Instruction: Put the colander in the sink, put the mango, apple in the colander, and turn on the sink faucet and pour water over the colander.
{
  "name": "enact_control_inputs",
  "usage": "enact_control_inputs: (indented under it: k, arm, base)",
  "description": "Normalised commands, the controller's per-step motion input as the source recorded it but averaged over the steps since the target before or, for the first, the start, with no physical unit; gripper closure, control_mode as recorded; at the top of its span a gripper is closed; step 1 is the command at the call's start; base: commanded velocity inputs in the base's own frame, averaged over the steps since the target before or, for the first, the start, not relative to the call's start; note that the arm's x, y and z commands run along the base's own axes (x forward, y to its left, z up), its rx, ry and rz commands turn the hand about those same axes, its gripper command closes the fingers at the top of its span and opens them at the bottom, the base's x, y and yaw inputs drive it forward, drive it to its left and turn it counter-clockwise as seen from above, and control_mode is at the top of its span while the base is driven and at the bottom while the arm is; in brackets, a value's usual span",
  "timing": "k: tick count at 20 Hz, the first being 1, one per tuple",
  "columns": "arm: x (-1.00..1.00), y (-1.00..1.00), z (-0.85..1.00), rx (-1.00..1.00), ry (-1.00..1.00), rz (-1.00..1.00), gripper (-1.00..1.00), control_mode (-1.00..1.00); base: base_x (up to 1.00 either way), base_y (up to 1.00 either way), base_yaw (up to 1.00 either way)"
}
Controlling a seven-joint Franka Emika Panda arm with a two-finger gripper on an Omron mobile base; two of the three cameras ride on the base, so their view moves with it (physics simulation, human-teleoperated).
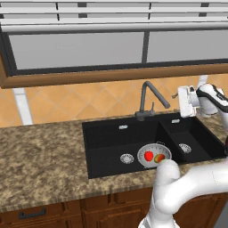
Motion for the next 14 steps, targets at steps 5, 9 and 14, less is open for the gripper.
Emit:
enact_control_inputs:
  k: [5,9,14]
  arm:
    - [0.46,0.00,-0.52,0.19,0.16,0.00,-1.00,-1.00]
    - [0.44,0.01,-0.43,0.13,0.08,0.00,-1.00,-1.00]
    - [0.45,0.04,-0.26,0.07,0.00,0.00,-1.00,-1.00]
  base:
    - [0.00,0.00,0.00]
    - [0.00,0.00,0.00]
    - [0.00,0.00,0.00]
